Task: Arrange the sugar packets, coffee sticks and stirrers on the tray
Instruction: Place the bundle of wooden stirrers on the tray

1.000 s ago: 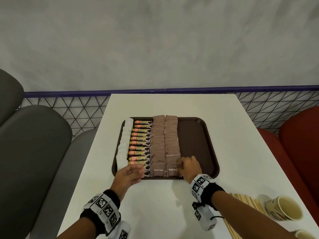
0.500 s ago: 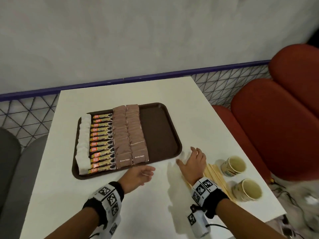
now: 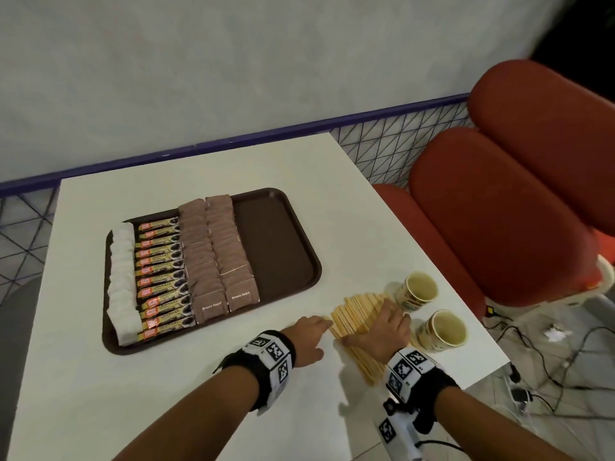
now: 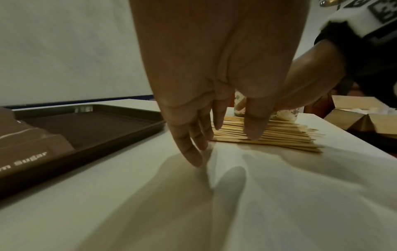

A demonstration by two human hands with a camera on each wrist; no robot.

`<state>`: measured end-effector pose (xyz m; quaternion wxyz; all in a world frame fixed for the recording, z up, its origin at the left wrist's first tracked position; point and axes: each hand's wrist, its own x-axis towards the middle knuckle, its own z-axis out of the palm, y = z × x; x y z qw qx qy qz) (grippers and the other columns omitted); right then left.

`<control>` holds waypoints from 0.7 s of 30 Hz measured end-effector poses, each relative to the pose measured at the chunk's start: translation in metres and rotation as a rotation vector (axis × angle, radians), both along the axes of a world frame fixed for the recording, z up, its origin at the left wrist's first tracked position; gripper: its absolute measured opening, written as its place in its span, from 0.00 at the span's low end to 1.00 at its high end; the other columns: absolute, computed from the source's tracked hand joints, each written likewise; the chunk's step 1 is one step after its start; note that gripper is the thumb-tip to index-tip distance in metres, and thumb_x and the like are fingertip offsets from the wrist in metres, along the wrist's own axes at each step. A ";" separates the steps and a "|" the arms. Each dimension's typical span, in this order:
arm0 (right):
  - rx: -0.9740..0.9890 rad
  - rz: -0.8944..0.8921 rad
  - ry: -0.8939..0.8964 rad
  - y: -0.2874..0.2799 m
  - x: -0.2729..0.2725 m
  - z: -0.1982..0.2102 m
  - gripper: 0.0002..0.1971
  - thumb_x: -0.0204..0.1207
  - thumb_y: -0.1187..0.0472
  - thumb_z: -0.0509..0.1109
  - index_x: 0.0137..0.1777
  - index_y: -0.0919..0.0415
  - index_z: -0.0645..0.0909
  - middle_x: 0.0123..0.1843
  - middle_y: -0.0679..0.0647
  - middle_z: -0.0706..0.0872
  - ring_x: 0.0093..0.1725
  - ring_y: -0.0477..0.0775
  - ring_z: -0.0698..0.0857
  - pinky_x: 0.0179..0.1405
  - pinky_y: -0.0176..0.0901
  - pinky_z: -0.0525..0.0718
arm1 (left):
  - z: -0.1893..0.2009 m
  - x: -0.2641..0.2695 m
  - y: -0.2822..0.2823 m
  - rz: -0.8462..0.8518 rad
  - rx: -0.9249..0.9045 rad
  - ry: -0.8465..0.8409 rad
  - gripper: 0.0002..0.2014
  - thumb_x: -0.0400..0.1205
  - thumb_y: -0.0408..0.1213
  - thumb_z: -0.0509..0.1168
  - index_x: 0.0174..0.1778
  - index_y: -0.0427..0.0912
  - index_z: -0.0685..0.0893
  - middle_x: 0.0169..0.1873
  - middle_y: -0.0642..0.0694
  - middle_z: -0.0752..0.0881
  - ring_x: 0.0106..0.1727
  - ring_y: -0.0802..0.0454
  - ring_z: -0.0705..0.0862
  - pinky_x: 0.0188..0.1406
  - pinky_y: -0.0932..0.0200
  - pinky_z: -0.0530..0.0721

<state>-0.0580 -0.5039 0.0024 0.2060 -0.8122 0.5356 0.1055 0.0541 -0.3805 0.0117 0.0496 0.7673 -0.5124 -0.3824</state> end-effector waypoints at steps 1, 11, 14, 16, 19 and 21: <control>-0.007 0.013 0.035 0.001 0.001 -0.002 0.65 0.51 0.35 0.79 0.80 0.60 0.43 0.81 0.66 0.51 0.81 0.67 0.52 0.80 0.56 0.53 | 0.000 -0.001 0.000 0.006 0.005 0.007 0.33 0.83 0.36 0.58 0.83 0.42 0.51 0.82 0.42 0.54 0.81 0.44 0.56 0.79 0.53 0.57; -0.008 0.126 0.106 0.002 0.017 0.004 0.54 0.59 0.43 0.78 0.78 0.59 0.50 0.73 0.62 0.63 0.72 0.62 0.66 0.69 0.54 0.69 | -0.002 0.013 0.017 0.263 -0.024 0.161 0.34 0.84 0.37 0.59 0.83 0.41 0.49 0.81 0.41 0.58 0.80 0.45 0.61 0.78 0.56 0.60; -0.057 0.193 0.156 0.012 0.026 0.004 0.40 0.62 0.47 0.77 0.69 0.62 0.61 0.67 0.57 0.68 0.67 0.58 0.69 0.63 0.47 0.73 | -0.003 0.016 0.022 0.330 -0.068 0.191 0.32 0.84 0.35 0.59 0.82 0.41 0.52 0.78 0.43 0.64 0.76 0.48 0.69 0.71 0.64 0.65; -0.020 0.328 0.149 0.020 0.031 0.000 0.31 0.68 0.55 0.73 0.66 0.64 0.64 0.67 0.58 0.67 0.68 0.59 0.68 0.63 0.47 0.75 | -0.004 0.014 0.026 0.375 -0.099 0.219 0.31 0.84 0.34 0.59 0.82 0.41 0.54 0.78 0.44 0.65 0.74 0.50 0.71 0.66 0.67 0.66; -0.021 0.506 0.112 0.040 0.038 -0.004 0.22 0.75 0.65 0.64 0.67 0.65 0.64 0.68 0.60 0.67 0.68 0.60 0.68 0.61 0.46 0.76 | -0.005 0.011 0.032 0.447 -0.149 0.250 0.30 0.83 0.33 0.60 0.81 0.42 0.57 0.75 0.44 0.70 0.73 0.51 0.72 0.66 0.66 0.69; -0.025 0.587 0.105 0.051 0.044 -0.005 0.20 0.76 0.69 0.61 0.68 0.66 0.64 0.68 0.61 0.69 0.68 0.60 0.70 0.61 0.46 0.77 | -0.007 0.011 0.035 0.501 -0.184 0.275 0.30 0.83 0.32 0.61 0.80 0.42 0.59 0.72 0.42 0.74 0.71 0.51 0.74 0.64 0.66 0.70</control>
